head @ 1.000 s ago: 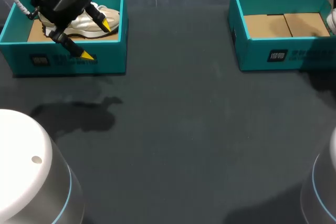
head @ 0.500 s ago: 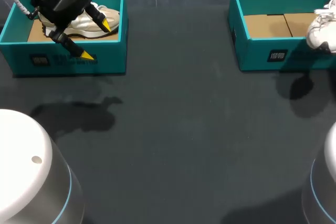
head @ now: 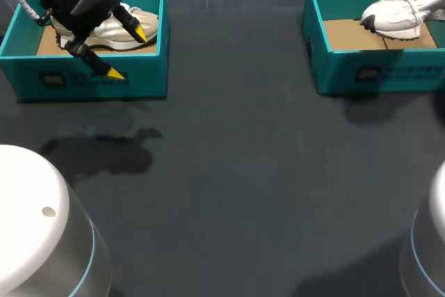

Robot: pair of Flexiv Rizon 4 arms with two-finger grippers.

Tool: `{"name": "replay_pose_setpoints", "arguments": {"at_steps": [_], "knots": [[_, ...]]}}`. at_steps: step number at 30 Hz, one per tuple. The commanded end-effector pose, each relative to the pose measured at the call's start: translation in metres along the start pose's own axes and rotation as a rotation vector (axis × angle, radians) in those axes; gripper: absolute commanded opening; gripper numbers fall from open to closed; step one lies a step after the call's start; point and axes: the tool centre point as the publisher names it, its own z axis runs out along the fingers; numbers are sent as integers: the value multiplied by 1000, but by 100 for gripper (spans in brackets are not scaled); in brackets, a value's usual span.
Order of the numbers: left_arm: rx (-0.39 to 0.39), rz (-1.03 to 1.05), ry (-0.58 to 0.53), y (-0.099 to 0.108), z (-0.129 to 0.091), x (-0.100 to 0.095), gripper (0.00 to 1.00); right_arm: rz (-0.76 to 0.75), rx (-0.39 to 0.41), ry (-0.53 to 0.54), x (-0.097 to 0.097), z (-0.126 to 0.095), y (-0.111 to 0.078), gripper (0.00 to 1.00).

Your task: Take the shoe out of the shoebox, open the shoe tongue, remove and reinsert the insole, then place the shoe into the shoebox

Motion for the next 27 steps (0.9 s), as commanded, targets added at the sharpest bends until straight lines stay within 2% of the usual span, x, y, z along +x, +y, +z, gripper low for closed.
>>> {"name": "replay_pose_setpoints", "arguments": {"at_steps": [1,14,16,20,24,27], "knots": [[-2,1,2,0,0,-1,100,288,-65,20,4,3,-8,0],[-2,1,2,0,0,-1,100,288,-65,20,4,3,-8,0],[-2,1,2,0,0,-1,100,332,-45,-4,4,10,-5,0],[-2,1,2,0,0,-1,100,390,-91,17,0,23,-7,0],[-2,1,2,0,0,-1,100,467,-107,-20,2,27,-11,0],[-2,1,2,0,0,-1,100,467,-107,-20,2,27,-11,0]]}}
